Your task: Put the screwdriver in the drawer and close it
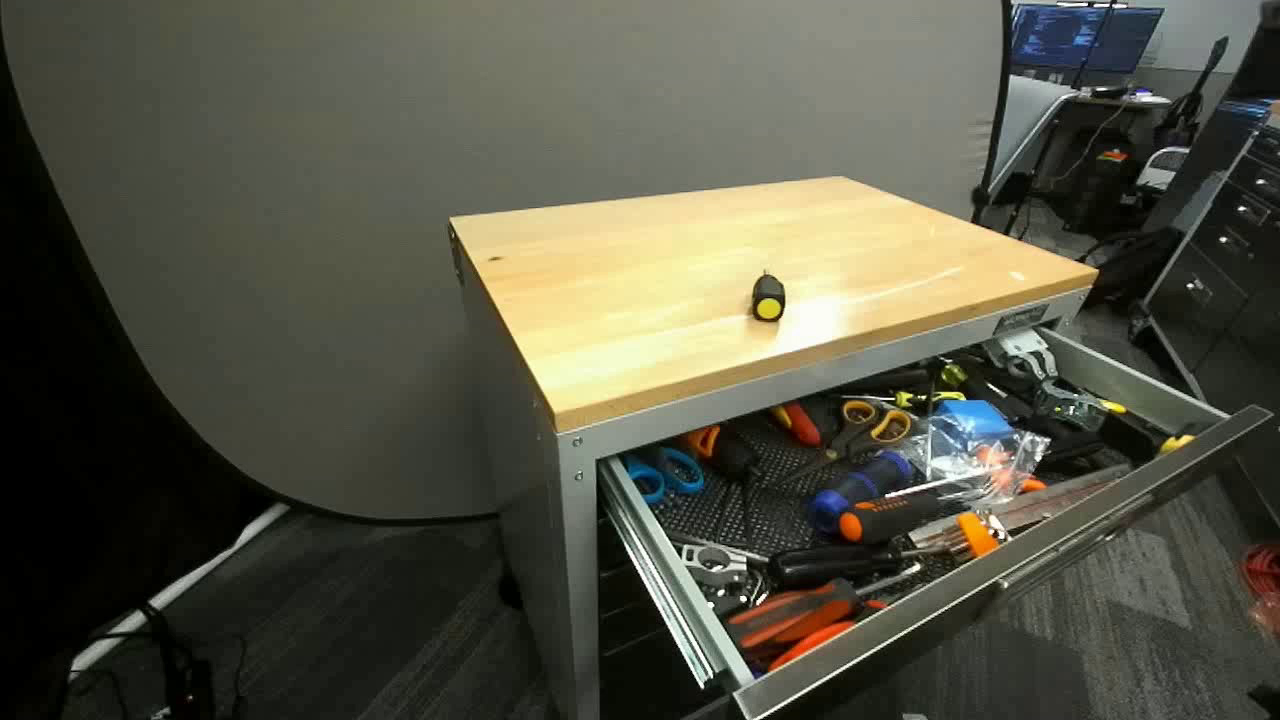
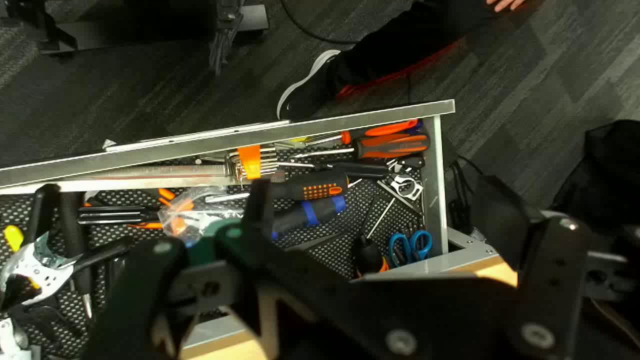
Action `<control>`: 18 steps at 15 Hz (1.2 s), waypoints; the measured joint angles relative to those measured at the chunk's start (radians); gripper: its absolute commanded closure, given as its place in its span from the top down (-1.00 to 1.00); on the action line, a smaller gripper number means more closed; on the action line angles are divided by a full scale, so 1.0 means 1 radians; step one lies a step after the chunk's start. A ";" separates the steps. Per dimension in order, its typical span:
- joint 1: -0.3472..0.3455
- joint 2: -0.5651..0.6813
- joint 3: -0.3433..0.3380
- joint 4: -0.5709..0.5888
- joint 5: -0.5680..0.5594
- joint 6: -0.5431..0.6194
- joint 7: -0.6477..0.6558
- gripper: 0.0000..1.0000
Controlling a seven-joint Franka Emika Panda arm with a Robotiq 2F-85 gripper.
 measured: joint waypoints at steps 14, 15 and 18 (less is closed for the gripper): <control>-0.014 0.059 0.178 0.051 0.011 0.244 0.456 1.00; -0.024 0.080 0.226 0.070 0.000 0.282 0.537 1.00; -0.084 0.155 0.364 0.152 -0.119 0.334 0.777 1.00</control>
